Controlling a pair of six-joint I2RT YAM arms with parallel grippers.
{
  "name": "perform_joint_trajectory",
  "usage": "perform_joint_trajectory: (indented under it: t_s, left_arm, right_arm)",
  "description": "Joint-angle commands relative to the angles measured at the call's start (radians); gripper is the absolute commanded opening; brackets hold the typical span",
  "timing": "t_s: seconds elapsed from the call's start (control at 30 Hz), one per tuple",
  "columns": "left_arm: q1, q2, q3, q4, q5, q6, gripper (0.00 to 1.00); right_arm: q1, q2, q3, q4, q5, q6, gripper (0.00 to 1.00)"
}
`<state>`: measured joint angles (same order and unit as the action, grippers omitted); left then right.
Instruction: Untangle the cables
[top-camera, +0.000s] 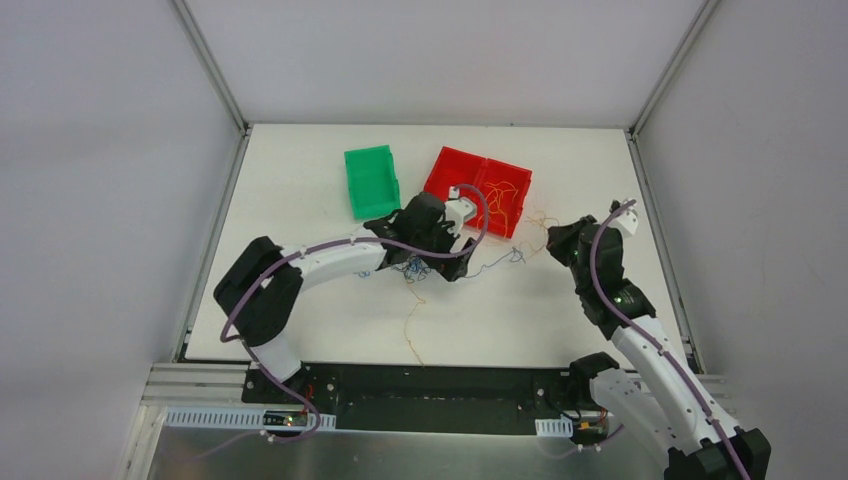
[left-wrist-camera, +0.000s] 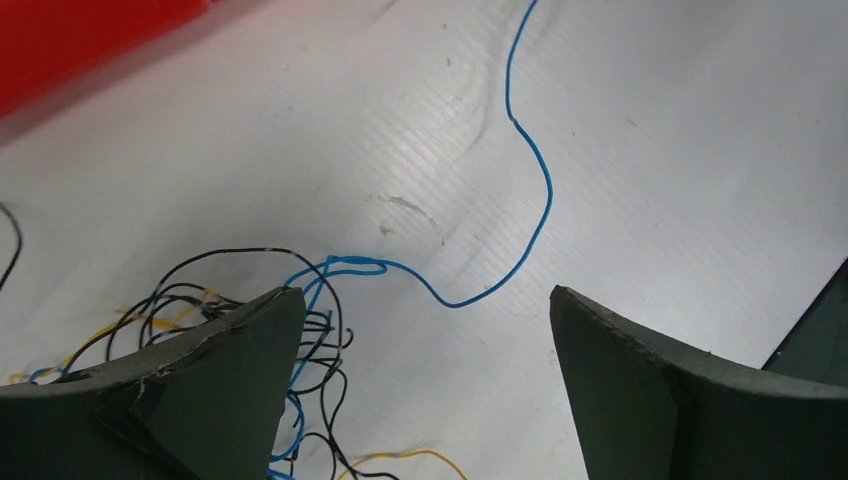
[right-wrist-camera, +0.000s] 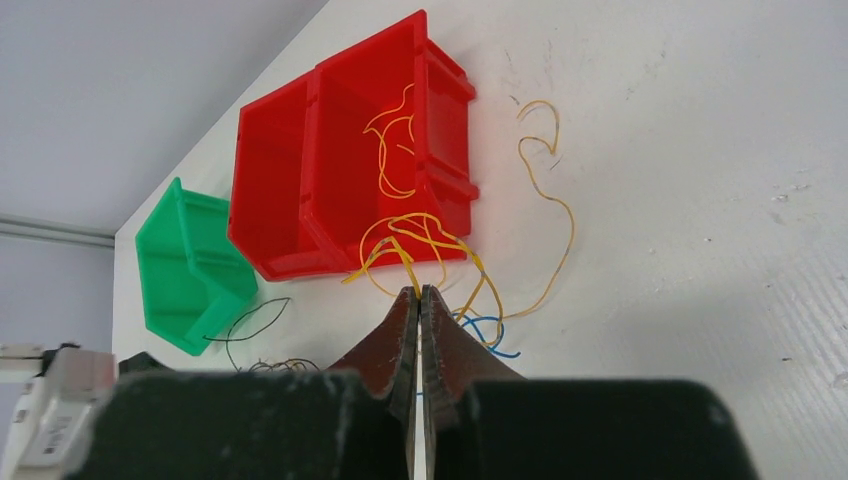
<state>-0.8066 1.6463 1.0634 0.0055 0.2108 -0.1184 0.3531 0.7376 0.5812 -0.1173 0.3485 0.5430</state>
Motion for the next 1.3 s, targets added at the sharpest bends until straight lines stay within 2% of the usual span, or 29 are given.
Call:
perform_joint_trajectory:
  t_s: [0.0, 0.17, 0.3, 0.33, 0.4, 0.47, 0.6, 0.7, 0.8, 0.93, 1.03, 1.17, 1.23, 1.27]
  left_arm:
    - [-0.059, 0.077, 0.111, -0.103, 0.041, 0.176, 0.97]
    - [-0.102, 0.223, 0.249, -0.205, 0.016, 0.233, 0.86]
    - [-0.112, 0.253, 0.273, -0.213, 0.077, 0.222, 0.81]
    - [-0.111, 0.253, 0.275, -0.215, 0.075, 0.217, 0.76]
    - [-0.111, 0.263, 0.288, -0.236, 0.029, 0.201, 0.50]
    - [-0.111, 0.277, 0.316, -0.278, -0.038, 0.188, 0.01]
    - [-0.105, 0.218, 0.299, -0.297, -0.193, 0.124, 0.00]
    - [-0.091, 0.101, 0.227, -0.252, -0.313, 0.010, 0.00]
    - [-0.067, -0.065, 0.075, -0.189, -0.468, -0.136, 0.00]
    - [0.025, -0.309, -0.132, -0.101, -0.565, -0.300, 0.00]
    - [0.122, -0.476, -0.258, -0.027, -0.538, -0.374, 0.00]
    - [0.162, -0.574, -0.317, -0.048, -0.648, -0.441, 0.00]
    - [0.170, -0.602, -0.341, -0.027, -0.644, -0.445, 0.00]
    - [0.170, -0.602, -0.343, -0.012, -0.604, -0.422, 0.00]
  right_arm:
    - [-0.001, 0.013, 0.023, 0.025, -0.051, 0.008, 0.00]
    - [-0.001, 0.020, 0.036, 0.014, -0.062, 0.004, 0.00]
    - [-0.001, 0.025, 0.036, 0.011, -0.052, 0.000, 0.00]
    - [-0.001, 0.029, 0.037, 0.010, -0.051, 0.000, 0.00]
    - [-0.002, 0.037, 0.037, 0.008, -0.044, 0.001, 0.00]
    - [0.000, 0.033, 0.040, -0.003, -0.010, 0.002, 0.00]
    - [-0.003, -0.007, 0.043, -0.058, 0.142, 0.020, 0.00]
    - [-0.003, -0.020, 0.059, -0.168, 0.366, 0.132, 0.00]
    - [-0.003, -0.010, 0.080, -0.236, 0.466, 0.221, 0.00]
    - [-0.003, -0.002, 0.098, -0.307, 0.561, 0.304, 0.00]
    - [-0.003, -0.007, 0.090, -0.292, 0.542, 0.293, 0.00]
    - [-0.003, -0.008, 0.092, -0.311, 0.566, 0.317, 0.00]
    - [-0.002, -0.021, 0.084, -0.267, 0.482, 0.255, 0.00]
    - [-0.003, -0.026, 0.067, -0.188, 0.361, 0.160, 0.00]
